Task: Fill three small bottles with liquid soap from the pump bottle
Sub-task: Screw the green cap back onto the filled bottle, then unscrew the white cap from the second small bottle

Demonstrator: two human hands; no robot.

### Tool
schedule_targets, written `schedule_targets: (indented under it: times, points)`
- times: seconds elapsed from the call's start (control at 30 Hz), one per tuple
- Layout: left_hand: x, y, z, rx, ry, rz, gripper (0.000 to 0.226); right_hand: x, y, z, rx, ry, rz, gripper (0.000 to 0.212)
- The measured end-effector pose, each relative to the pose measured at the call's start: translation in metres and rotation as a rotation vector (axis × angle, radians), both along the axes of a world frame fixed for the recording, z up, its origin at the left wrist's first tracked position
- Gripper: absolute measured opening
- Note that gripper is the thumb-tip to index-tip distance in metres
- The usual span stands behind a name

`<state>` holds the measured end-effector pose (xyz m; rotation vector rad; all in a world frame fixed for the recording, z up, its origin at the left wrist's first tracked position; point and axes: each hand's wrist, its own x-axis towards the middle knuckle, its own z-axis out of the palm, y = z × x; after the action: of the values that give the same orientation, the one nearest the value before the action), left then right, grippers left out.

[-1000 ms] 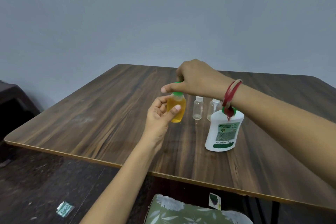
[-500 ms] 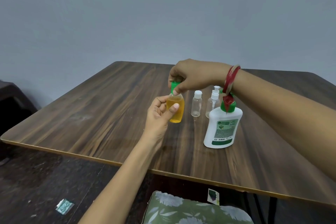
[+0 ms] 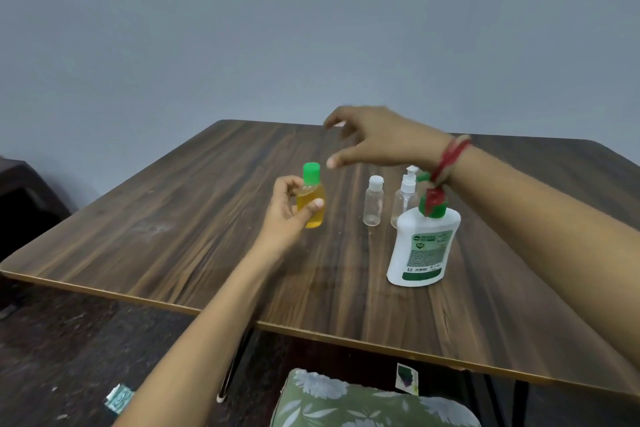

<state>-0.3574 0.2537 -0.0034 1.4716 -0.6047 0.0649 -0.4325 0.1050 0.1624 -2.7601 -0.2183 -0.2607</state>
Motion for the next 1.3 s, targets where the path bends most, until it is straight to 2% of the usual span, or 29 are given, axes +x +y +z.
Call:
schedule_targets:
  times: [0.1,0.23,0.57,0.8,0.9,0.97,1.03,1.07,1.13,1.2,1.27,1.3]
  points:
    - [0.025,0.019,-0.013,0.087,0.02,0.006,0.036,-0.025,-0.032,0.015,0.258,-0.132,-0.042,0.041]
    - [0.047,0.03,-0.027,0.162,0.082,-0.048,0.037,-0.047,-0.073,0.011,0.48,-0.165,-0.093,0.021]
    - [0.072,0.008,-0.028,0.244,0.144,-0.143,0.032,-0.053,-0.105,-0.022,0.671,-0.121,-0.176,0.018]
    - [0.076,0.004,-0.028,0.322,0.178,-0.086,0.033,-0.059,-0.12,-0.046,0.757,-0.059,-0.23,0.015]
    - [0.072,0.003,-0.025,0.329,0.194,-0.053,0.05,-0.064,-0.125,-0.052,0.761,-0.067,-0.24,0.013]
    - [0.068,0.012,-0.023,0.322,0.18,-0.004,0.076,-0.069,-0.129,-0.059,0.721,-0.105,-0.259,0.015]
    - [0.06,0.028,-0.015,0.402,0.071,0.108,0.1,-0.072,-0.135,-0.069,0.692,-0.123,-0.288,0.018]
    - [0.054,0.037,-0.008,0.424,-0.01,0.194,0.102,-0.074,-0.138,-0.074,0.68,-0.123,-0.298,0.019]
    - [0.034,0.051,0.01,0.332,-0.215,0.409,0.082,-0.078,-0.145,-0.085,0.674,-0.115,-0.325,0.018]
    - [0.001,0.052,0.03,0.108,-0.358,0.507,0.054,-0.081,-0.149,-0.096,0.701,-0.117,-0.347,0.015]
    - [-0.024,0.034,0.037,-0.022,-0.371,0.387,0.039,-0.083,-0.149,-0.107,0.713,-0.147,-0.366,0.012]
    - [-0.033,0.019,0.035,-0.036,-0.309,0.277,0.035,-0.084,-0.148,-0.111,0.7,-0.166,-0.37,0.011]
